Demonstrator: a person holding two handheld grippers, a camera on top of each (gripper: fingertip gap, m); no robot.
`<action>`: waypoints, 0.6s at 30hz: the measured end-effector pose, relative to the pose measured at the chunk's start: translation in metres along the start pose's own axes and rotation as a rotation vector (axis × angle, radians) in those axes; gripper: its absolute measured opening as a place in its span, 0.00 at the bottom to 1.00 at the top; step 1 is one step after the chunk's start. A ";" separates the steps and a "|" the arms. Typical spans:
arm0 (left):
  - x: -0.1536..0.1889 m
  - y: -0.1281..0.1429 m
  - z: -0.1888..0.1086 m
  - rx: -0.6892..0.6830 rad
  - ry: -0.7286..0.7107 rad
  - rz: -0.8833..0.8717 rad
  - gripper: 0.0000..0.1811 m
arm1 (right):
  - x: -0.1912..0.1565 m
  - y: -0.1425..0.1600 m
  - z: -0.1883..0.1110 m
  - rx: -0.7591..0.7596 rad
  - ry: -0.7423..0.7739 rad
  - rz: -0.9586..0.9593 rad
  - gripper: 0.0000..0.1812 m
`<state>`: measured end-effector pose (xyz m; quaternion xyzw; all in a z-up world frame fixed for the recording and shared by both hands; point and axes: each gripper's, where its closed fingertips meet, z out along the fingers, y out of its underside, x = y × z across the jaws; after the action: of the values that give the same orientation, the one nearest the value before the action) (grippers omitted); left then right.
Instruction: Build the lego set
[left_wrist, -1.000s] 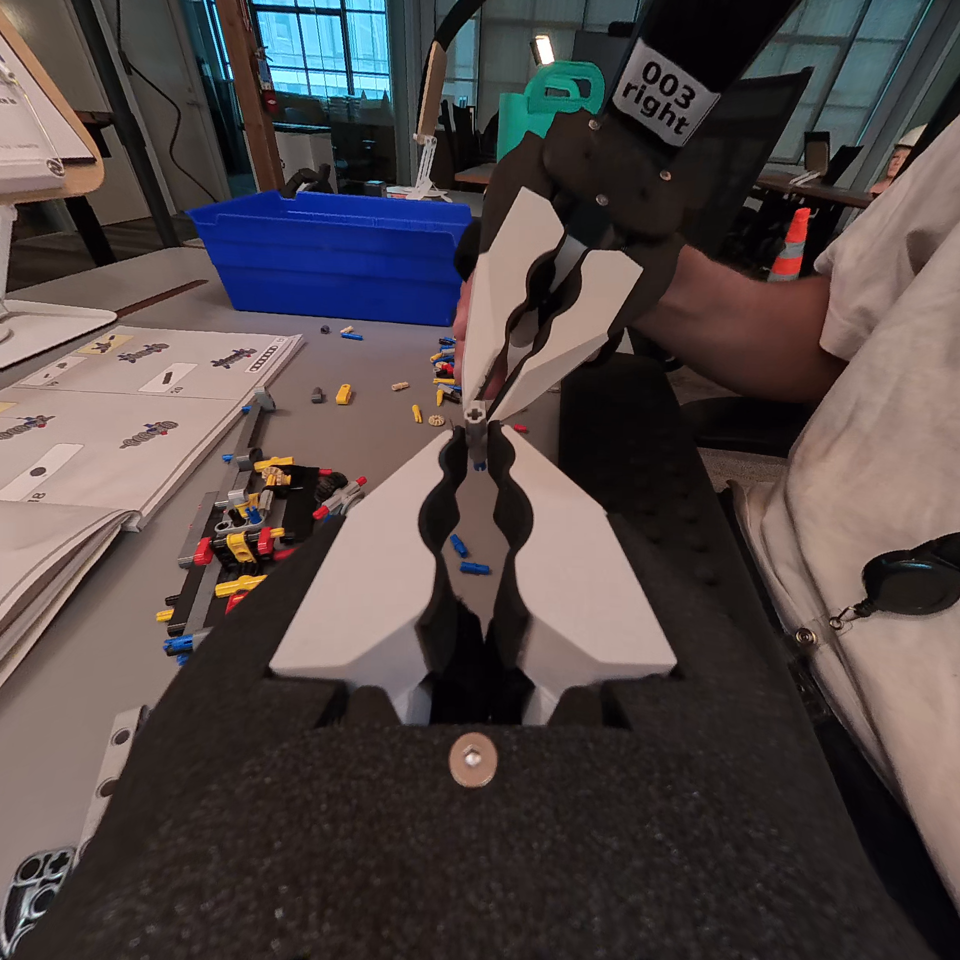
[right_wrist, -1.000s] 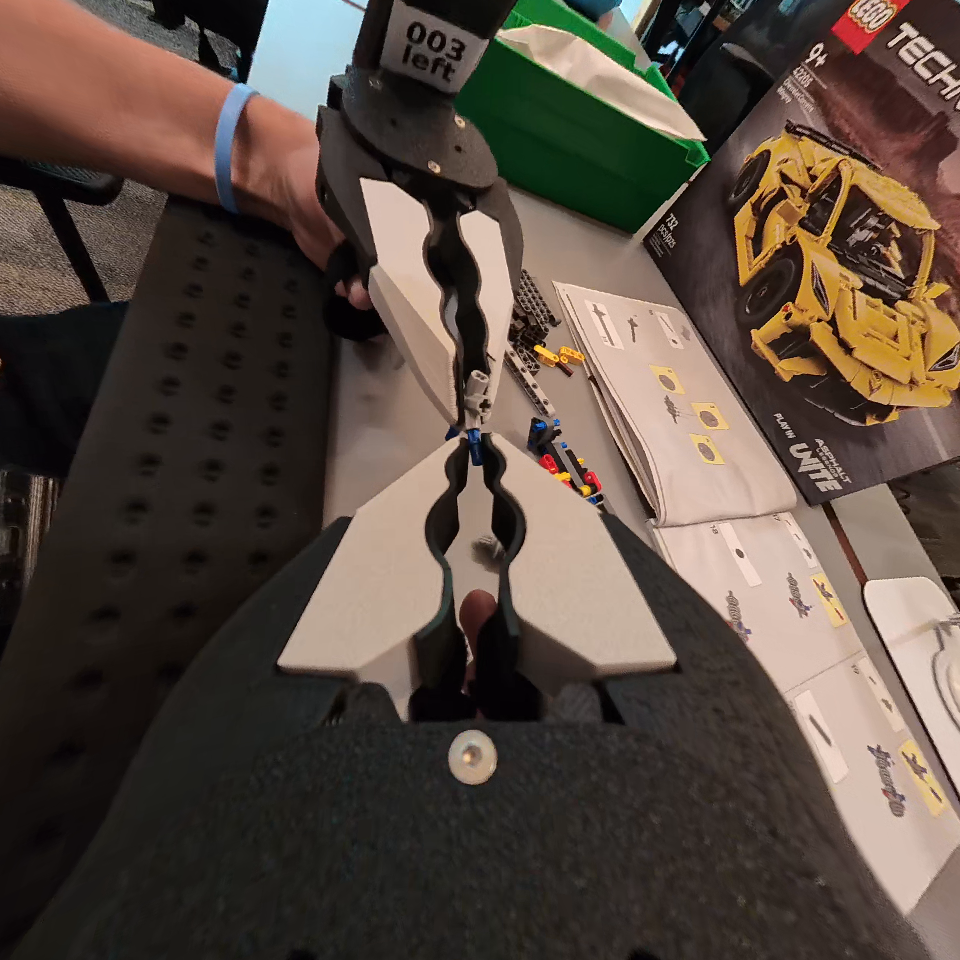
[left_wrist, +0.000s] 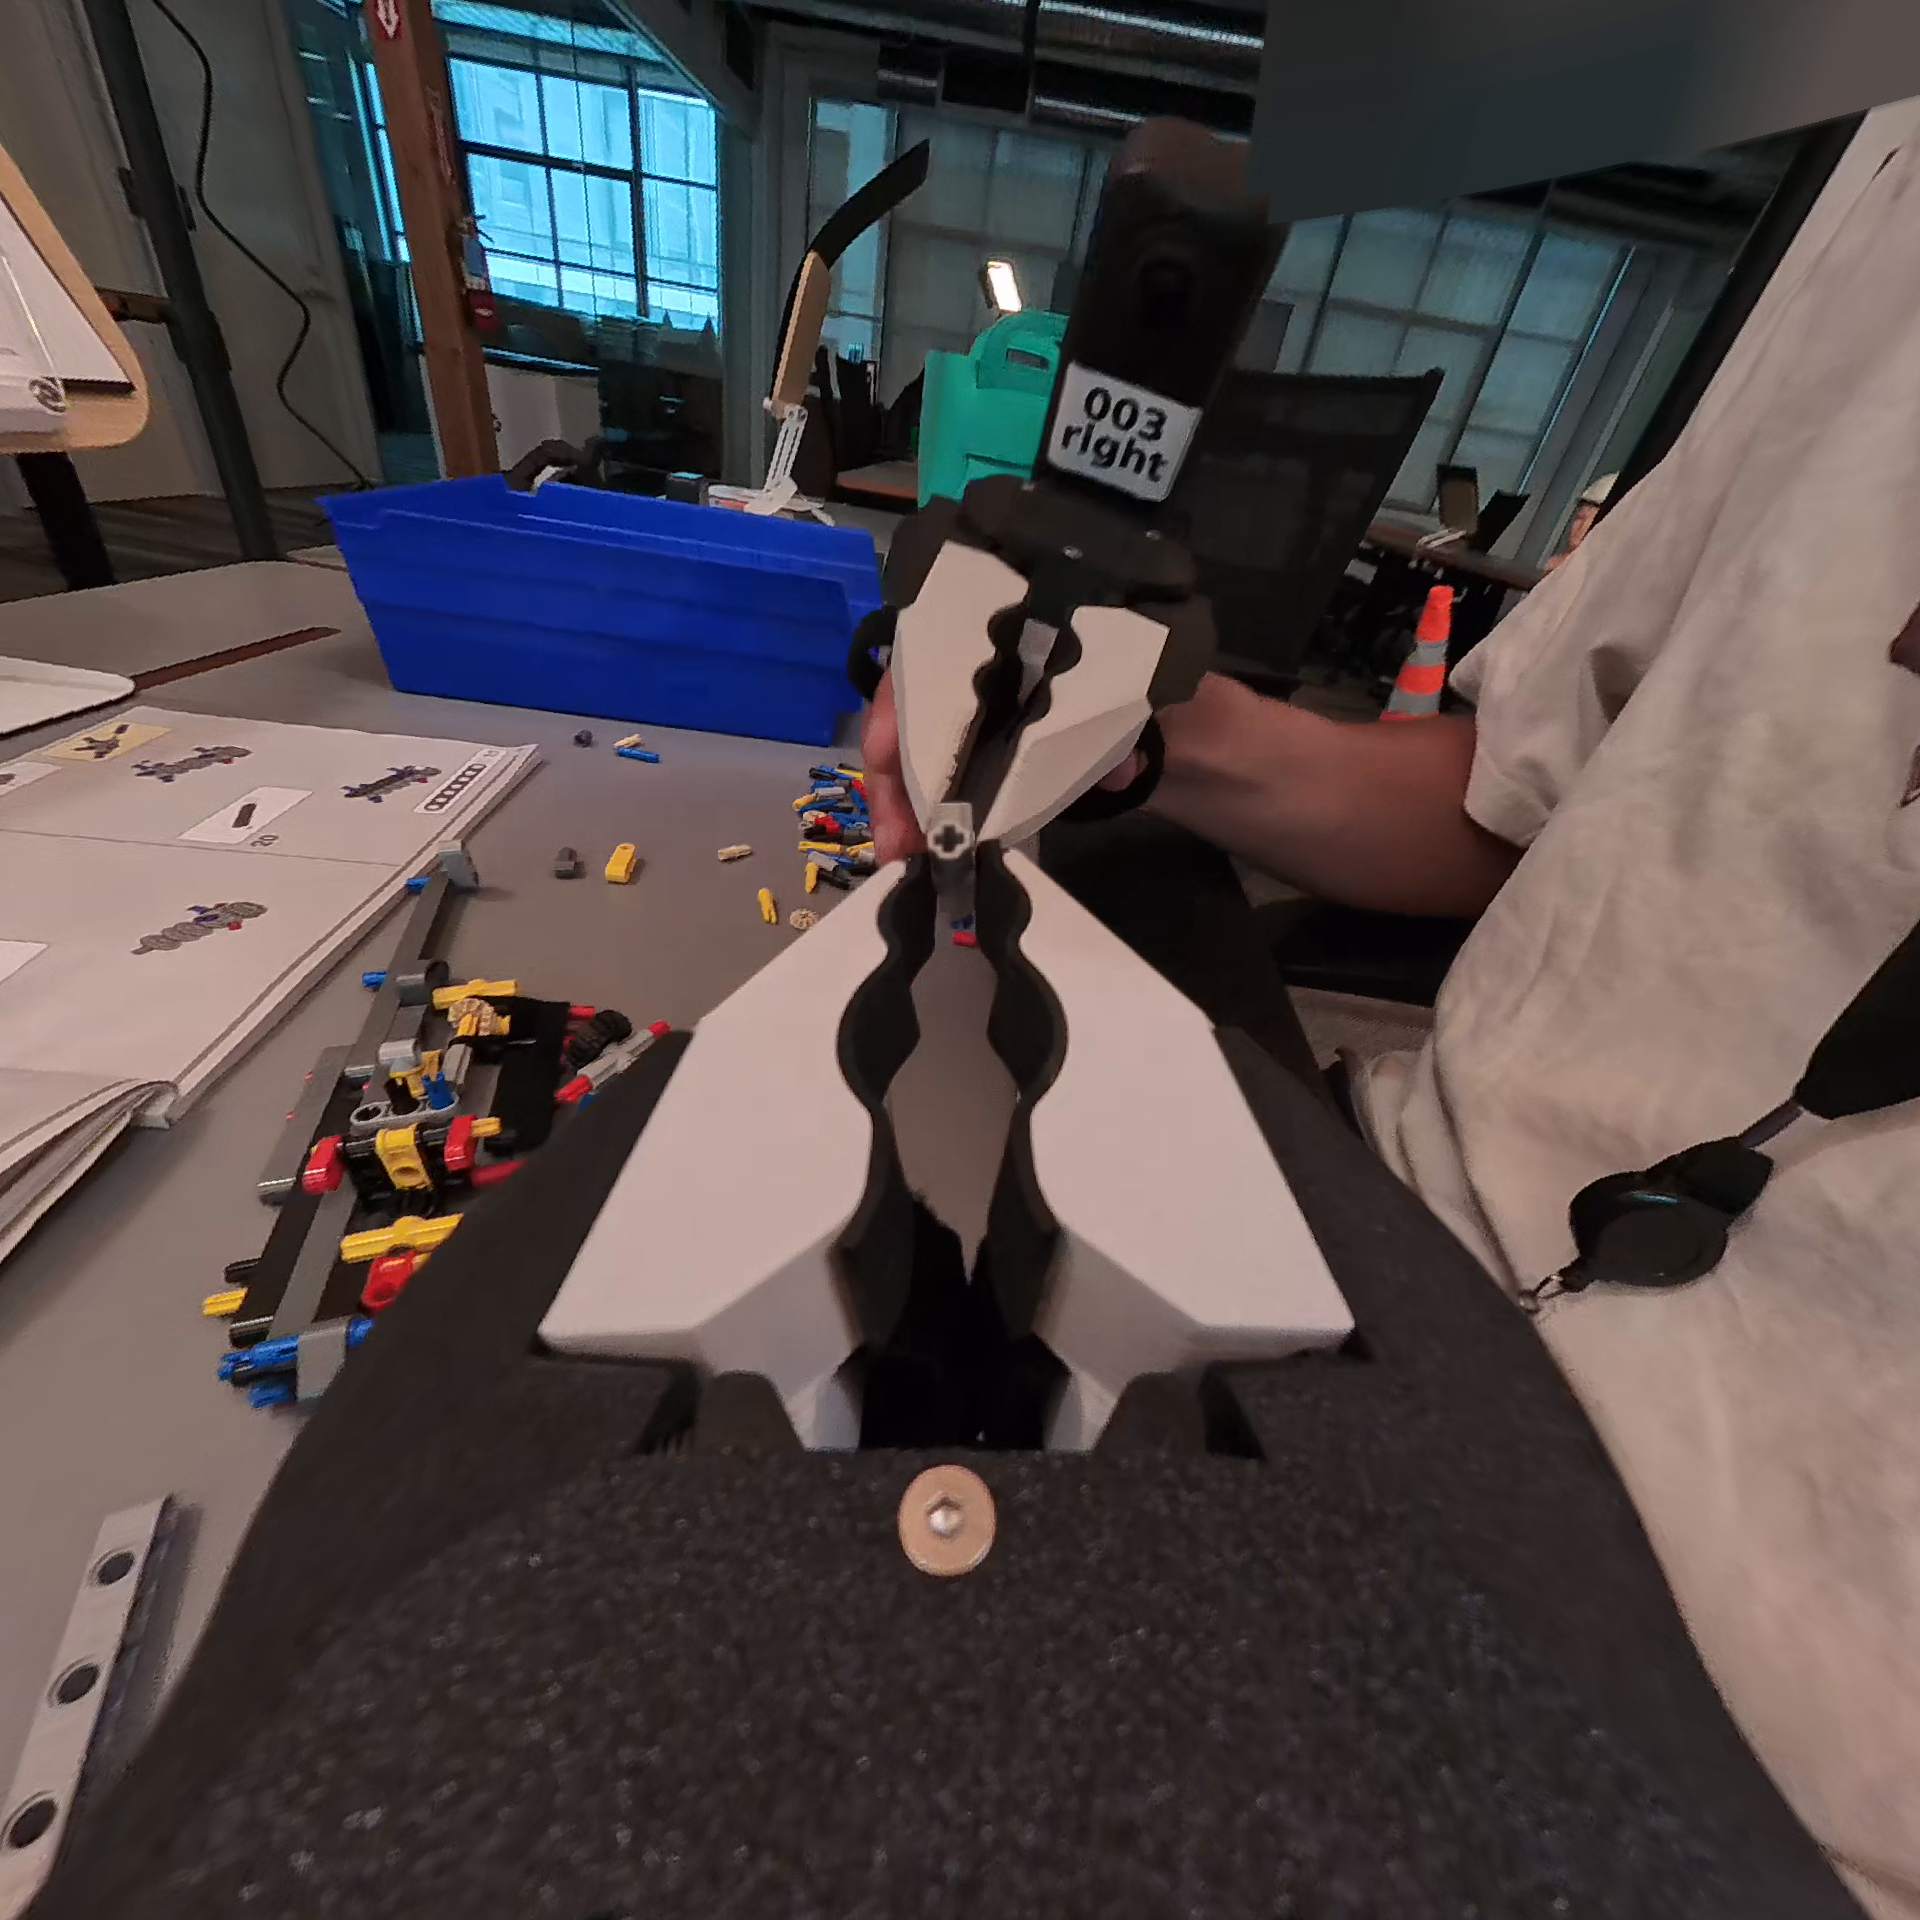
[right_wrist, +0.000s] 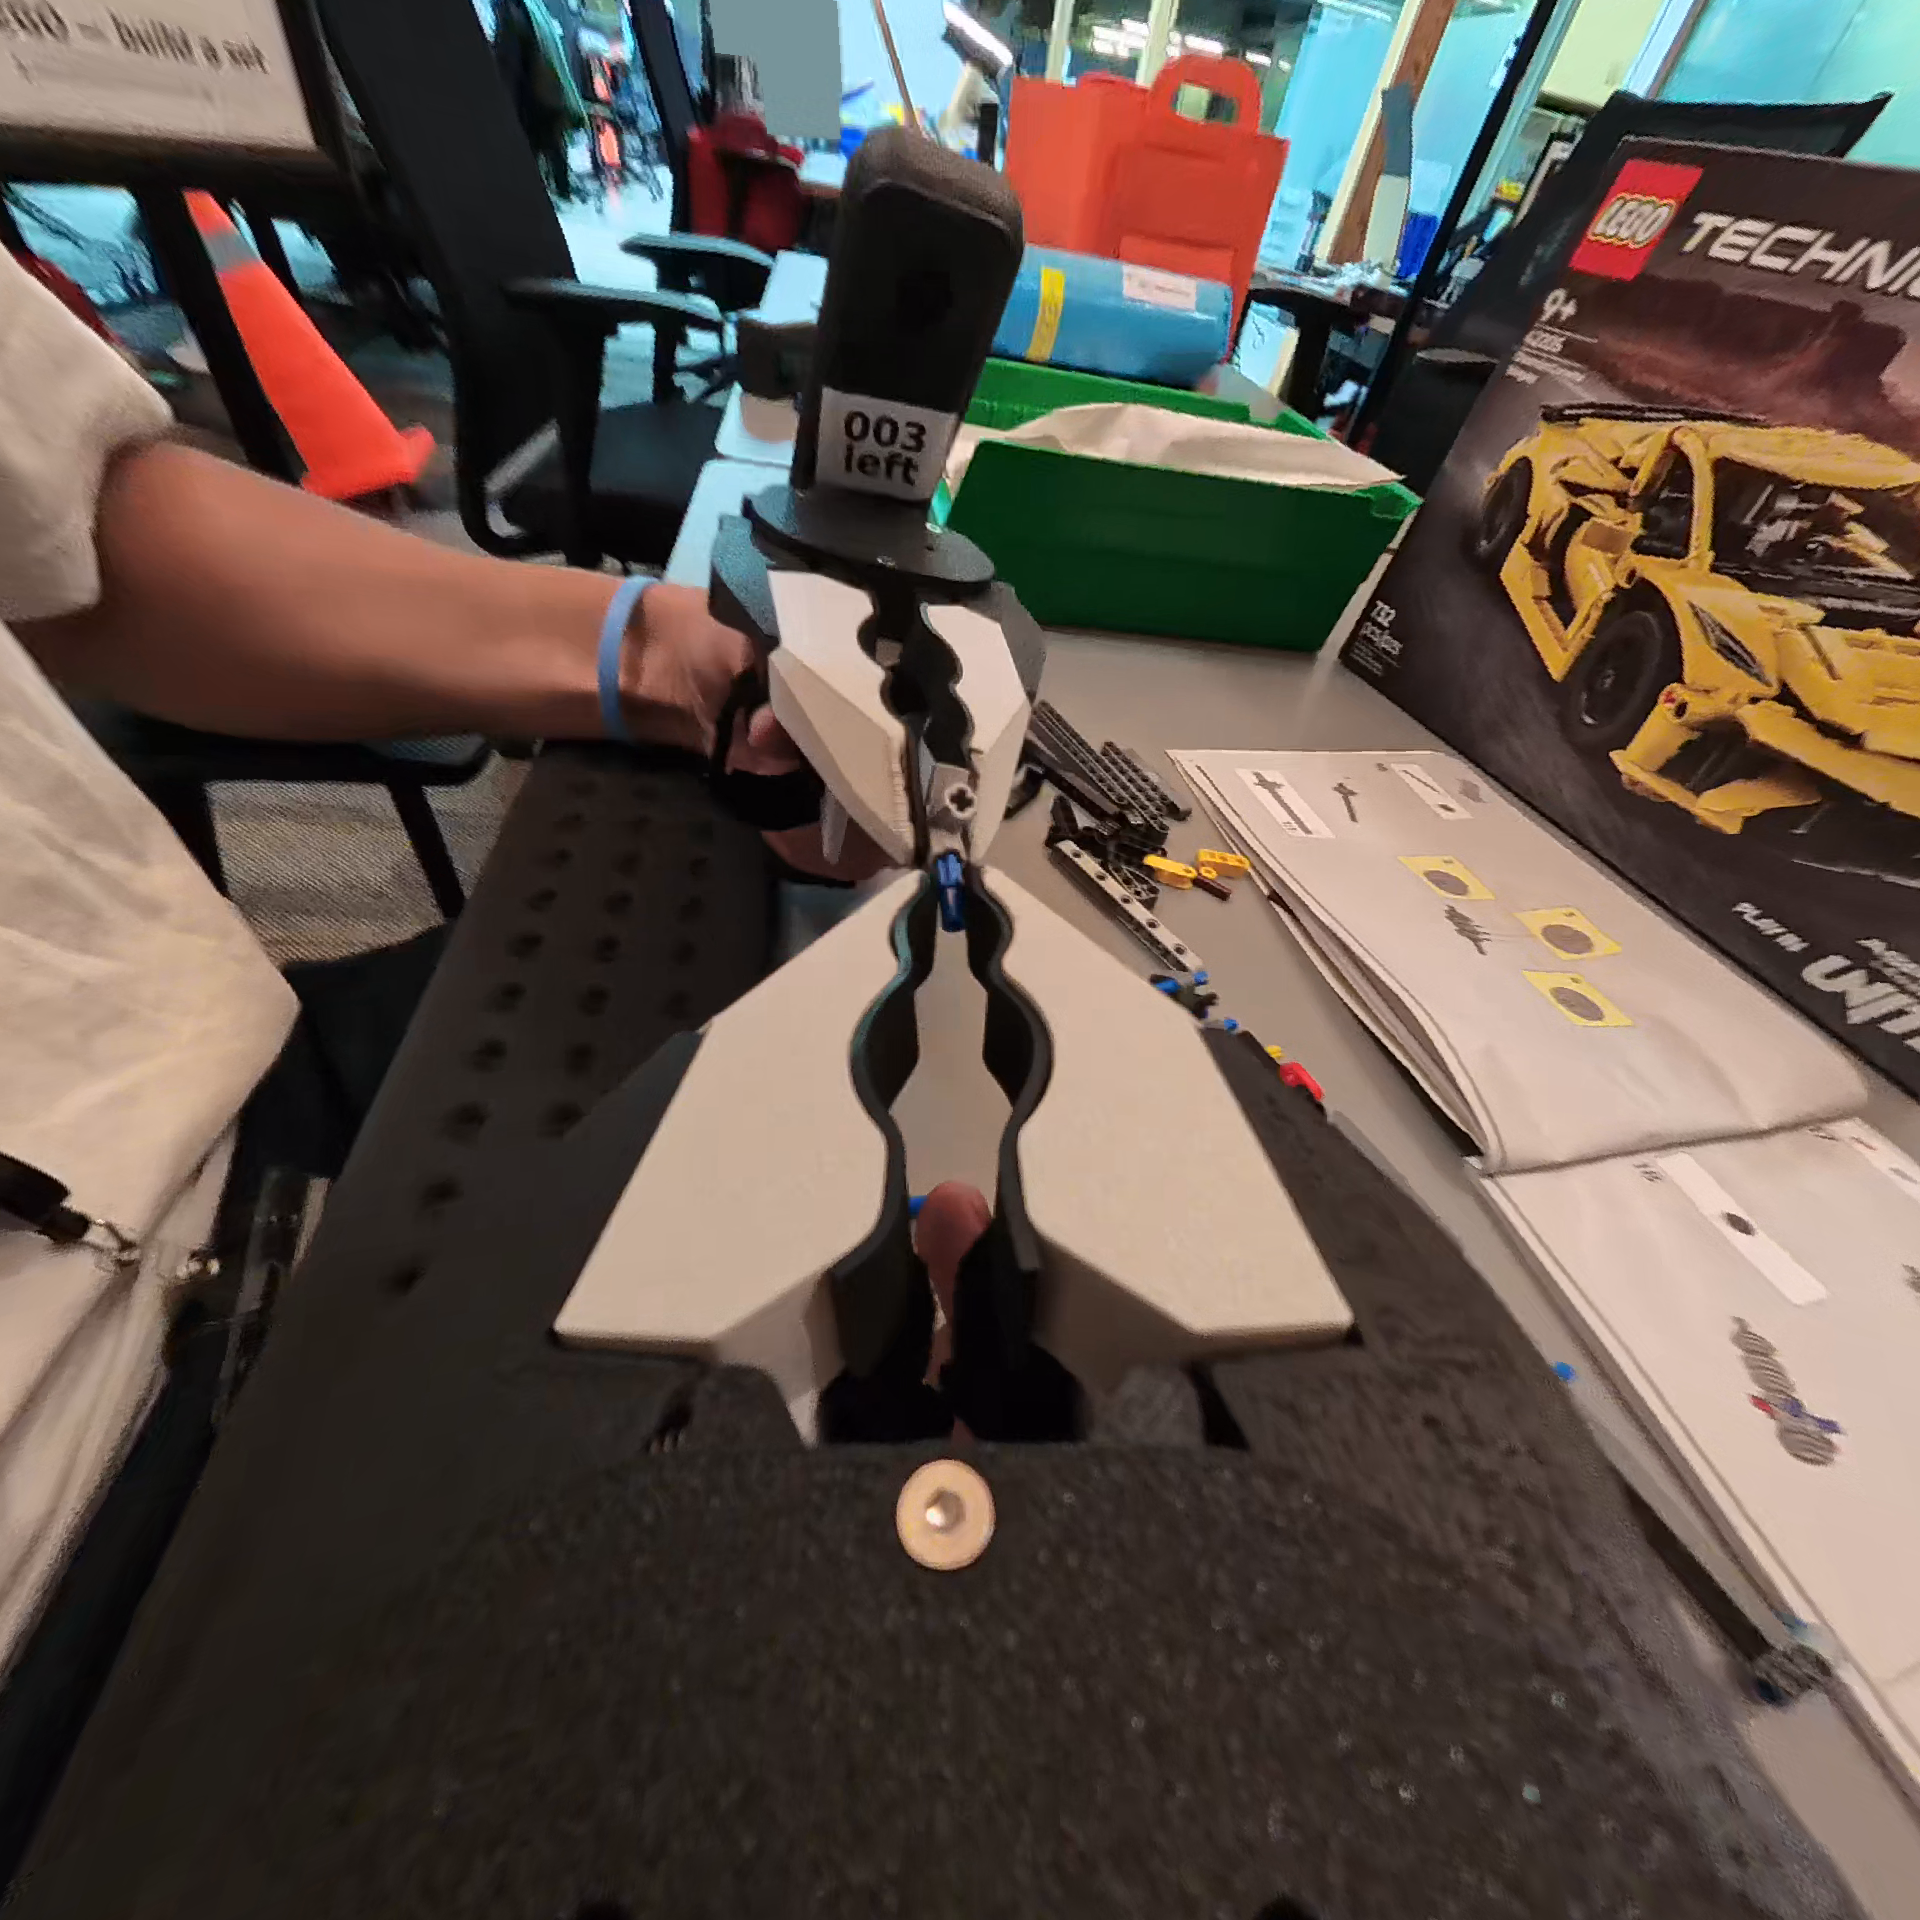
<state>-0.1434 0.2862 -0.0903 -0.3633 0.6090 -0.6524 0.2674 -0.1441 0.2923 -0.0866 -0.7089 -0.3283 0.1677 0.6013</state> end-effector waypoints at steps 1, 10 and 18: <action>-0.001 0.002 0.001 -0.013 -0.006 0.009 0.04 | 0.001 0.000 0.000 -0.013 0.011 -0.013 0.02; -0.002 0.030 0.013 -0.177 -0.040 0.094 0.04 | -0.008 0.008 -0.001 -0.209 0.021 -0.172 0.00; -0.021 0.031 0.008 -0.190 -0.161 0.085 0.04 | 0.043 0.061 -0.062 -0.292 0.182 0.119 0.00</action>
<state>-0.1271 0.2946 -0.1243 -0.4120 0.6593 -0.5487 0.3073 -0.0580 0.2714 -0.1251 -0.8191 -0.2511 0.0885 0.5081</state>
